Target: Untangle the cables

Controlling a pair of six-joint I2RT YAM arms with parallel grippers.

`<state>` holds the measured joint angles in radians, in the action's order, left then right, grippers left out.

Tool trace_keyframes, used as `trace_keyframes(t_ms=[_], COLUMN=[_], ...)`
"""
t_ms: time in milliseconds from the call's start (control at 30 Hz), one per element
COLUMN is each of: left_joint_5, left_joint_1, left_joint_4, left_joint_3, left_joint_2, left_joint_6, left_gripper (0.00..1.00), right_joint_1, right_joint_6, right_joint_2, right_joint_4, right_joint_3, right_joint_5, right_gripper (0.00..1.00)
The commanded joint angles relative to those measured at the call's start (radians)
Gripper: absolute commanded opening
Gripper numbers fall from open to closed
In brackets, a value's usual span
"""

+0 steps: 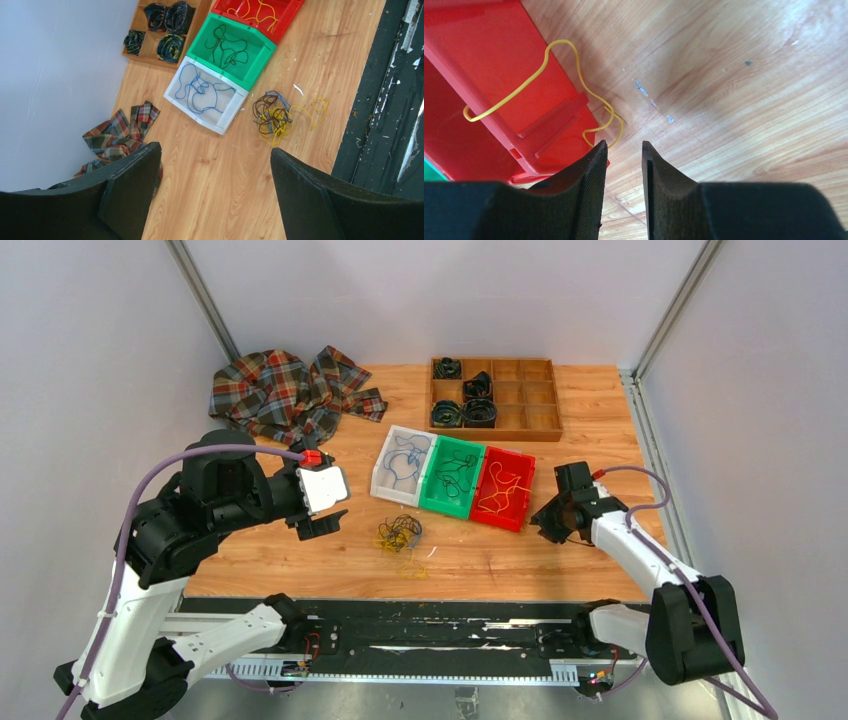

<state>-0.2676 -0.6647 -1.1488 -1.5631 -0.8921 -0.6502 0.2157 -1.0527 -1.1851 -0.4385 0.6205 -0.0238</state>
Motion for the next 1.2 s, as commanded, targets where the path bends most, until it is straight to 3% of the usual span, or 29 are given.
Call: trace_keyframes(t_ms=[0,400,867,1167], left_joint_5=[-0.019,-0.019,-0.021,-0.026], left_joint_1=[-0.007,-0.007,-0.007,-0.007], left_joint_4=[0.008,0.008,0.008,0.008], left_joint_3=[0.001,-0.003,-0.011,-0.012], left_joint_2=[0.002,-0.001,-0.001,-0.002], left_joint_6=[0.013,0.014,0.018,0.025], left_gripper=[0.84,0.84,0.84,0.84], right_joint_1=[-0.017,-0.018,-0.050,-0.049], right_joint_6=[-0.066,-0.140,-0.174,-0.192], right_joint_2=[0.045,-0.109,0.051,-0.081], right_joint_4=[-0.043,0.053,0.028,0.114], right_joint_3=[-0.019,-0.006,-0.057,-0.023], right_joint_5=[-0.080,0.002,-0.057,0.038], right_gripper=[0.32,0.33,0.34,0.34])
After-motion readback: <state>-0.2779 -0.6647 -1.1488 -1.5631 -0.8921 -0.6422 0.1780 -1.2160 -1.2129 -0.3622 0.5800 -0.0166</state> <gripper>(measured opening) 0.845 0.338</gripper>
